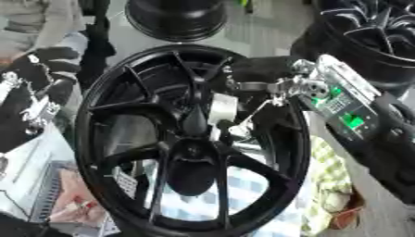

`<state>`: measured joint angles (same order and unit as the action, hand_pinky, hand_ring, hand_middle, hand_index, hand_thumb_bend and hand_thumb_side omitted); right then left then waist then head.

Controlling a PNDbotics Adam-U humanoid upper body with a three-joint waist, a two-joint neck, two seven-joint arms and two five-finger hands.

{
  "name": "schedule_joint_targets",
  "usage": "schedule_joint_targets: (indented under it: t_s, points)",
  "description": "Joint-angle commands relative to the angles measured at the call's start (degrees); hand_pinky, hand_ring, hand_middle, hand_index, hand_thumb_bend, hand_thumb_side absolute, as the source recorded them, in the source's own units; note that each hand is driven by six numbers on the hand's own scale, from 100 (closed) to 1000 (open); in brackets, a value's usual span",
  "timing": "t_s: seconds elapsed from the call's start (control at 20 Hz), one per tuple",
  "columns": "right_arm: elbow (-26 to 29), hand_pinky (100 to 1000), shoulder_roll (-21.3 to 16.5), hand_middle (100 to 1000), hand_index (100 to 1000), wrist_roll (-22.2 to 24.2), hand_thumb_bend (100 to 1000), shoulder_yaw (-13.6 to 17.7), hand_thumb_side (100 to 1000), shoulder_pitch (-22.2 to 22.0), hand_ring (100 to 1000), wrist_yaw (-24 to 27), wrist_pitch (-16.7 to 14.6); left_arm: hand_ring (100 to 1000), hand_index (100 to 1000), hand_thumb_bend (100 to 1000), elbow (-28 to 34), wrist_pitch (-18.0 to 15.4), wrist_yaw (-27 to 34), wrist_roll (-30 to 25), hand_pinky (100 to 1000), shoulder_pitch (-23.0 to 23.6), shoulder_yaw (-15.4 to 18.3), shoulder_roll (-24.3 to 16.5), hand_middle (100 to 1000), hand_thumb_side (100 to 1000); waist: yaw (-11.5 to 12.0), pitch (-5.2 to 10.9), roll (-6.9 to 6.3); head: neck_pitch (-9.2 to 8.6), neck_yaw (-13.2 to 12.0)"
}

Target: Pull the pin out of the wheel hub.

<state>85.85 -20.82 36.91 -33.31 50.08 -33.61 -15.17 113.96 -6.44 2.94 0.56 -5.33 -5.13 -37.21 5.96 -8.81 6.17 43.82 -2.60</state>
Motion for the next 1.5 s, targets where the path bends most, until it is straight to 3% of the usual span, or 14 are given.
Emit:
schedule_joint_targets:
  t_s: [0.05,0.35,0.75,0.95,1.3,1.5]
  points:
    - [-0.77,628,-0.56,701,800,-0.14,169,1.27,326,0.8,656,-1.46,-0.24,776,865,365,0.63,0.09,-0.21,0.0,720,-0.45,0.27,-0.89,785,684,-0.01,0.73,-0.34,0.29,0.01]
    - [-1.44,580,-0.57,691,792,-0.38,143,1.82,314,0.67,610,-2.92,-0.1,776,865,364,0.63,0.14,-0.24,0.04,720,-0.38,0.3,-0.86,785,685,-0.05,0.7,-0.29,0.29,-0.06]
    - [-1.75,438,-0.32,574,740,-3.04,100,2.7,151,0.44,467,-2.68,0.23,776,865,355,0.63,0.23,-0.29,0.08,720,-0.36,0.32,-0.81,785,687,-0.17,0.58,-0.31,0.29,-0.05]
    - [-1.88,369,-0.19,525,706,-4.66,100,3.43,128,0.44,405,-1.95,0.55,776,865,355,0.63,0.22,-0.28,0.12,720,-0.37,0.34,-0.84,786,688,-0.19,0.54,-0.32,0.29,-0.06]
    - [-3.94,345,0.66,498,691,-7.98,100,5.74,126,1.28,385,-1.3,1.27,776,865,354,0.63,0.27,-0.29,0.0,721,-0.39,0.23,-0.92,786,688,-0.16,0.54,-0.22,0.29,-0.06]
    - [-6.36,340,1.96,491,689,-10.83,100,8.72,100,2.97,379,-2.54,1.89,776,865,354,0.63,0.29,-0.23,-0.2,721,-0.51,0.02,-1.05,786,688,0.11,0.65,0.01,0.29,0.18]
